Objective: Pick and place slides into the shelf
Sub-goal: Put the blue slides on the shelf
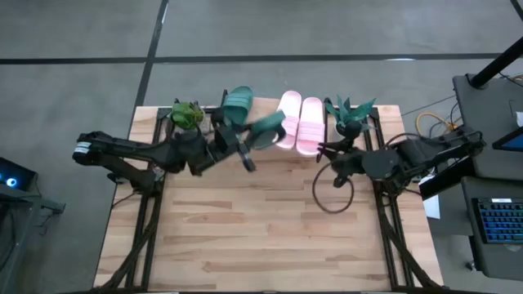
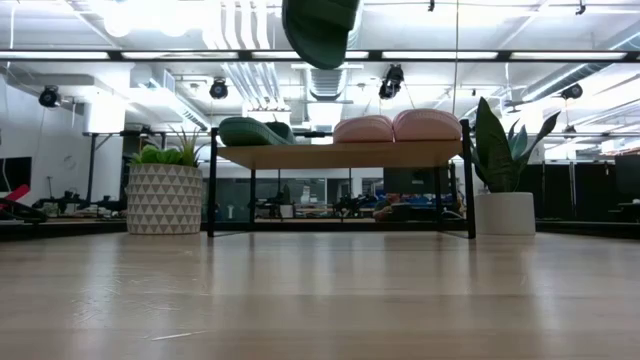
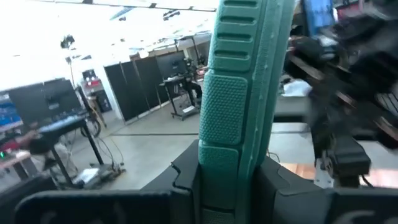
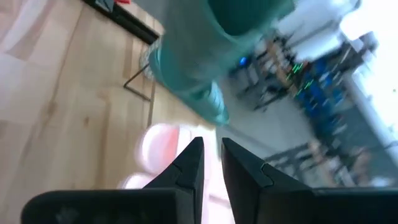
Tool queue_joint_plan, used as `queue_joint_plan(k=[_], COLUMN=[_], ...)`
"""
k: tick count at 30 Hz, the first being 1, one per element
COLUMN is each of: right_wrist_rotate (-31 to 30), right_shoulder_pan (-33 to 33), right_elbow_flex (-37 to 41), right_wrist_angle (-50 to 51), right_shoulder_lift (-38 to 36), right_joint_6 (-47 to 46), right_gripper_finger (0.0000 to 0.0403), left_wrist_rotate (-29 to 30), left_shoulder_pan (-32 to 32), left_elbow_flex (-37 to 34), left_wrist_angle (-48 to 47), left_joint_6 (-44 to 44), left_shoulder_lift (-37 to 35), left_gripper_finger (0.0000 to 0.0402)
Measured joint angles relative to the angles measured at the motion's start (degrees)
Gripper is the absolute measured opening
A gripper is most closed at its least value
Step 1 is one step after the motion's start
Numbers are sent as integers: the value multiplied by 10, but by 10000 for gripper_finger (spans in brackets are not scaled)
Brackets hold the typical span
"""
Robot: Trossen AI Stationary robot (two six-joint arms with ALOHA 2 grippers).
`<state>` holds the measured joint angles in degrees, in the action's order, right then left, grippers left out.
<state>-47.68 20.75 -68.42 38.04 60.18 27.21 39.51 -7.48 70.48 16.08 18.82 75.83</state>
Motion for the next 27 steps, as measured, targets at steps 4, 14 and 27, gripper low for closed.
queue_joint_plan(k=[4,14,27], right_wrist_rotate=[-14,14,49], right_shoulder_pan=[0,3,3], right_elbow_flex=[82,279,186], right_wrist_angle=[-179,-732,-461], right_shoulder_lift=[0,0,1], right_joint_6=[151,581,343], right_gripper_finger=[47,47,152], left_wrist_rotate=[-50,-165,-168], left_shoulder_pan=[36,71,71], left_elbow_flex=[0,-1,-2], left_wrist_angle=[-12,-24,-30], left_joint_6=[-37,-123,-70], left_shoulder_lift=[-23,-36,-24], left_gripper_finger=[58,58,57])
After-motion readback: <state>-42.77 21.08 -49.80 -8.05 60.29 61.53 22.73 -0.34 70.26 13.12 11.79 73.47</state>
